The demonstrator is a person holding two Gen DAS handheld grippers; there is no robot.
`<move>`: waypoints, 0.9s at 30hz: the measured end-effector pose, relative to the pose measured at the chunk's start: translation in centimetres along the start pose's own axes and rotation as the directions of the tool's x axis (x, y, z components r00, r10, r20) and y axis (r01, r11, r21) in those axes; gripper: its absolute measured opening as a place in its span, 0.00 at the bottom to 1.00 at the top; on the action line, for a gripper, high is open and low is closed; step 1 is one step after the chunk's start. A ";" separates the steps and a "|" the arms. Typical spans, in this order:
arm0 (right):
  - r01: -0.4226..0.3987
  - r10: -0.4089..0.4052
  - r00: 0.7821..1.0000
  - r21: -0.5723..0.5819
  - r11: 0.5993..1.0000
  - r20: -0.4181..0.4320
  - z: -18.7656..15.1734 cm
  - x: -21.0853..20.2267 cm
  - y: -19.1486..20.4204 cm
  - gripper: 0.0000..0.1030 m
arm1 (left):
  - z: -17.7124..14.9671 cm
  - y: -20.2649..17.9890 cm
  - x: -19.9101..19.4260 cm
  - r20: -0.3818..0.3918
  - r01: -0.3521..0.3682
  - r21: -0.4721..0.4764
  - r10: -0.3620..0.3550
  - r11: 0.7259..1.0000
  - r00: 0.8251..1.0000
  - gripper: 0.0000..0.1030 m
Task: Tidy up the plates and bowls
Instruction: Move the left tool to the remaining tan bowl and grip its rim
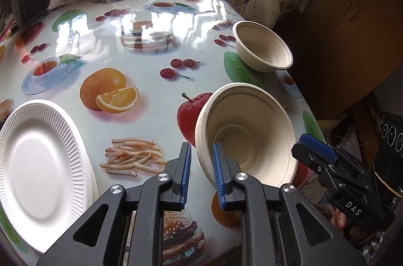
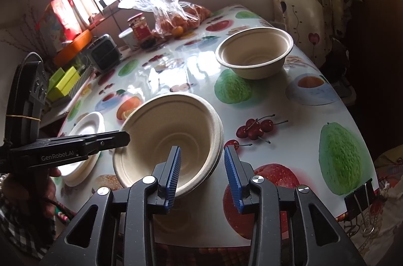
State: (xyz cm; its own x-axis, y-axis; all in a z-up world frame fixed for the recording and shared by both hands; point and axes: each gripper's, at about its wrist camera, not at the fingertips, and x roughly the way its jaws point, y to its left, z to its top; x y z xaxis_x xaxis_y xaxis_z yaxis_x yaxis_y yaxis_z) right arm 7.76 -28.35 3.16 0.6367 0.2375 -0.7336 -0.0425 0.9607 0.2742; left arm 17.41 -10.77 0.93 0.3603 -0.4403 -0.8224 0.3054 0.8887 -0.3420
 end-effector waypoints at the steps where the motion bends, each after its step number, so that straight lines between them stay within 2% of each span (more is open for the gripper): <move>1: 0.003 -0.003 1.000 0.003 1.000 0.001 0.0 0.0 -0.1 0.39 | 0.1 0.0 -0.1 0.004 0.002 0.001 -0.002 1.000 1.000 0.18; 4: 0.014 -0.014 1.000 0.012 1.000 0.005 0.3 -0.1 -0.7 0.45 | 0.4 0.1 -0.1 0.009 0.000 0.003 0.000 1.000 1.000 0.18; 6: 0.023 -0.023 1.000 0.021 1.000 0.010 0.5 -0.2 -1.0 0.46 | 0.7 0.2 -0.1 0.010 -0.008 0.005 0.008 1.000 1.000 0.20; 10: 0.057 -0.058 0.998 0.045 0.997 0.020 1.2 -0.3 -1.9 0.51 | 1.9 0.3 -0.3 0.024 -0.006 0.012 0.006 1.000 1.000 0.34; 13: 0.092 -0.094 0.995 0.058 0.994 0.022 1.7 -0.3 -2.6 0.53 | 3.4 0.1 -0.4 0.036 -0.010 0.027 0.009 1.000 0.999 0.34; 17: 0.187 -0.188 0.982 0.051 0.981 0.016 2.6 -0.2 -3.5 0.56 | 5.5 -0.1 0.0 0.046 -0.013 0.043 0.011 0.999 0.999 0.35; 27: 0.299 -0.299 0.954 0.025 0.954 0.008 5.2 0.4 -5.6 0.58 | 10.4 -1.6 2.1 0.042 0.003 0.101 -0.007 0.995 0.999 0.35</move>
State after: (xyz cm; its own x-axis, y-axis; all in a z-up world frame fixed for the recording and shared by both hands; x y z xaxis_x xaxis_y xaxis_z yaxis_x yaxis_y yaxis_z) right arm 12.24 -34.38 4.52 0.6265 -0.0620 -0.7769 0.1690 0.9839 0.0578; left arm 26.90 -14.48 4.47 0.3947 -0.4514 -0.8003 0.3939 0.8700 -0.2965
